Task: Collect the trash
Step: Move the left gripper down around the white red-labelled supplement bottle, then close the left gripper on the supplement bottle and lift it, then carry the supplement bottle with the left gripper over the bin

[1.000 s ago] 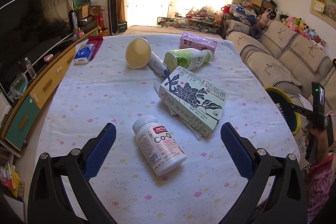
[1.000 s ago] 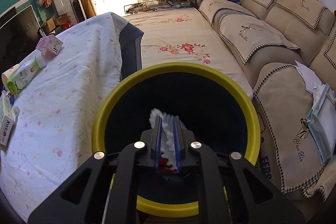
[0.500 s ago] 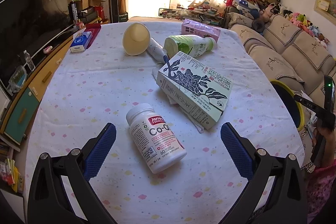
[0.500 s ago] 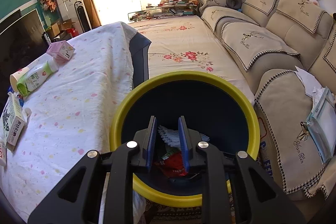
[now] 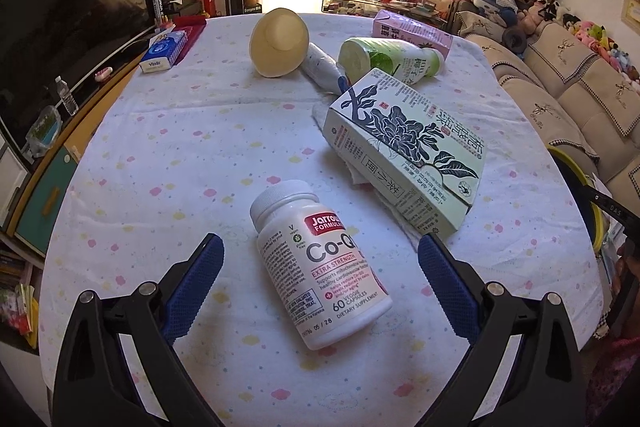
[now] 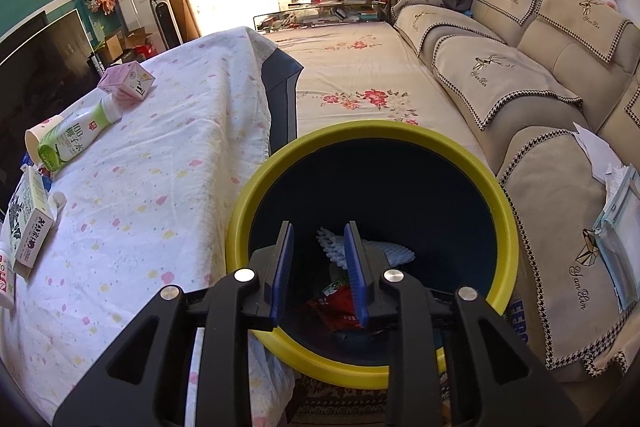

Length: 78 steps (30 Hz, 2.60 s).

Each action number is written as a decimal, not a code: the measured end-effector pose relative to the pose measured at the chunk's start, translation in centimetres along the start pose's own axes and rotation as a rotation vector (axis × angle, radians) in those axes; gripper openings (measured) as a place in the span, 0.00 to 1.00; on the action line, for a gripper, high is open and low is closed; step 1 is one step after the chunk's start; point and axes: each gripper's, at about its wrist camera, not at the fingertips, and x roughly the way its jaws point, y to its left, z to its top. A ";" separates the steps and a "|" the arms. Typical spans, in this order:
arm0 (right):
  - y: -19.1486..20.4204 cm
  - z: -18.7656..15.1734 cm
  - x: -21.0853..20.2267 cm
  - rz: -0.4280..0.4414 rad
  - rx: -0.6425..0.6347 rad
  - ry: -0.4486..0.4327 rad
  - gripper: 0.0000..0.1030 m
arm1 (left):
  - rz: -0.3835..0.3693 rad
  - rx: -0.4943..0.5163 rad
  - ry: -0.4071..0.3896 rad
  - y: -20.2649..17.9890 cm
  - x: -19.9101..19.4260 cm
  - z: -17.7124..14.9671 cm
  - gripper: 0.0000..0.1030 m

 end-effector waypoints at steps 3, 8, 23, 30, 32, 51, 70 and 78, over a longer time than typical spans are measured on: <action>0.1 -0.1 0.0 0.007 0.002 0.002 0.25 | 0.003 -0.008 0.022 0.1 0.7 0.1 0.88; 0.1 -0.1 0.0 0.014 0.003 0.006 0.26 | 0.009 -0.018 0.052 0.5 1.5 0.1 0.75; 0.2 -0.3 0.1 0.026 0.007 0.015 0.27 | 0.006 -0.001 0.076 1.5 1.9 -0.2 0.47; 0.3 -0.3 0.1 0.030 0.005 0.012 0.27 | 0.009 0.031 0.022 1.5 0.1 -0.2 0.46; 0.4 -0.4 0.1 0.032 0.003 0.012 0.27 | 0.007 0.039 0.007 1.4 -0.5 -0.1 0.45; 0.2 -0.7 -0.8 0.045 0.010 0.001 0.27 | -0.095 0.131 -0.100 -2.4 -6.5 1.5 0.45; -5.9 -1.5 -3.9 -0.014 0.095 -0.047 0.27 | -0.392 0.410 -0.066 -20.3 -2.3 6.0 0.45; -9.0 -2.1 -4.5 -0.039 0.145 -0.059 0.27 | -0.488 0.544 0.001 -30.4 1.5 6.1 0.45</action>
